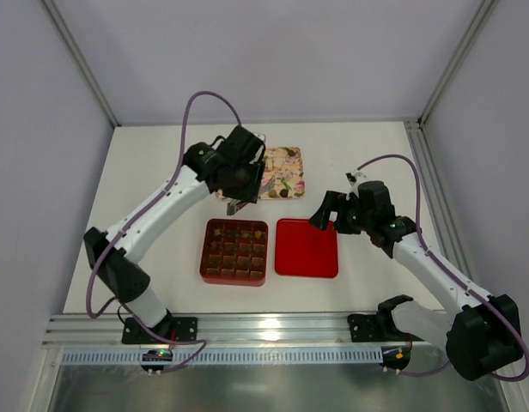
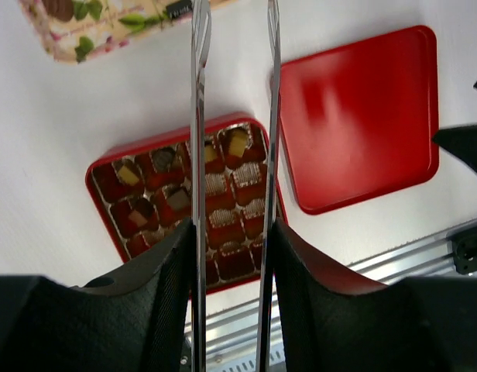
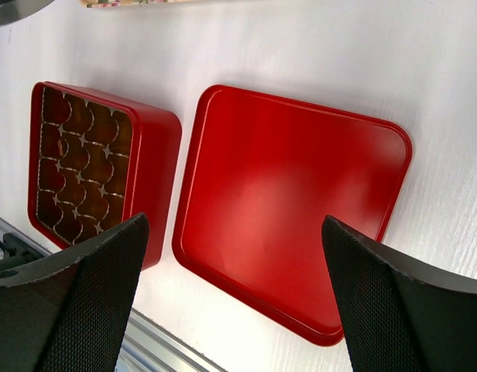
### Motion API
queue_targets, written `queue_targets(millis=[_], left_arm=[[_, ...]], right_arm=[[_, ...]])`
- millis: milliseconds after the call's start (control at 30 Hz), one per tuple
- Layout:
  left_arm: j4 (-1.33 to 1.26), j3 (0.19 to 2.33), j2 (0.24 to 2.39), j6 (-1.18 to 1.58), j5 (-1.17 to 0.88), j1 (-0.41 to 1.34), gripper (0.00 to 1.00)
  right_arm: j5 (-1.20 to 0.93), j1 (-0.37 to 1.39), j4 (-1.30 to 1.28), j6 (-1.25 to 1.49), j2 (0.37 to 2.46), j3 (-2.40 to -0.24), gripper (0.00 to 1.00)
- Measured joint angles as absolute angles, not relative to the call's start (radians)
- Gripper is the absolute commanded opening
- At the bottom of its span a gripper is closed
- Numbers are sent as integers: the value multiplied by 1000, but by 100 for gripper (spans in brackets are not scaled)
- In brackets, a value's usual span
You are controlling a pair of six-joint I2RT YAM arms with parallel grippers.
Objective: Pack the chocolate
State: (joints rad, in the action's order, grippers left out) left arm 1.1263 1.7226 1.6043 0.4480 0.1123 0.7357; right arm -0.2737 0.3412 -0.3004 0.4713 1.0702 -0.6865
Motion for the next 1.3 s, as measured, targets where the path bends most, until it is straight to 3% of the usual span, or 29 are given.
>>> queue_targets(millis=[400,1300], left_arm=[[1113,1952,1942,378,140,735,43],[1092,1941,2051,353,160,717,43]], right_arm=[[-257,341,-339,464,1016,-687,93],[-249,341,-359,447,993,-687,92]])
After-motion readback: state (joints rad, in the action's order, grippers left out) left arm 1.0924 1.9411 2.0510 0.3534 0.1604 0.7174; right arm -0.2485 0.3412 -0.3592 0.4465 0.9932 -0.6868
